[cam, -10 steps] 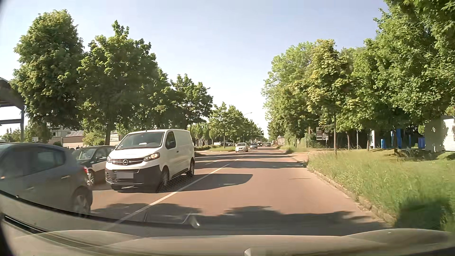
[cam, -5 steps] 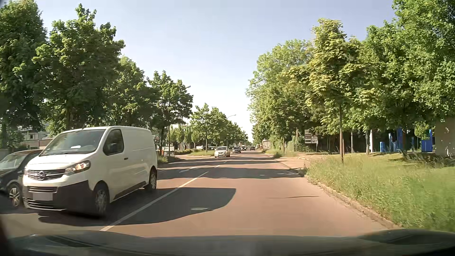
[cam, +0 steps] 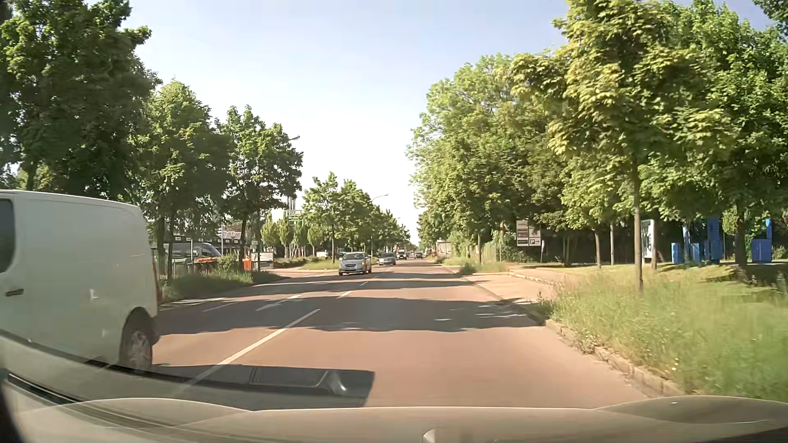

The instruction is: Follow the waypoints while adhering to traffic rules and regulations

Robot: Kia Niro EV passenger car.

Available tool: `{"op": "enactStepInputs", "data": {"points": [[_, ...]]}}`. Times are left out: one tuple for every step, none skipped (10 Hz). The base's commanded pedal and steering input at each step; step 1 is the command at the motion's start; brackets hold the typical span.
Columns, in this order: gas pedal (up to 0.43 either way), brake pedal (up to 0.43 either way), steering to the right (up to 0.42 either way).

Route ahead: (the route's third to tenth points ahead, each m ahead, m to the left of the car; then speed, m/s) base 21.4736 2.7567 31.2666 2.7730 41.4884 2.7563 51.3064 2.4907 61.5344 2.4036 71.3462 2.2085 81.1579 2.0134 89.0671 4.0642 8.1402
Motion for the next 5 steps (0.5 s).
{"op": "enactStepInputs", "data": {"points": [[0.240,0.000,0.010],[0.240,0.000,0.007],[0.228,0.000,0.007],[0.209,0.000,0.006],[0.197,0.000,0.005]]}}
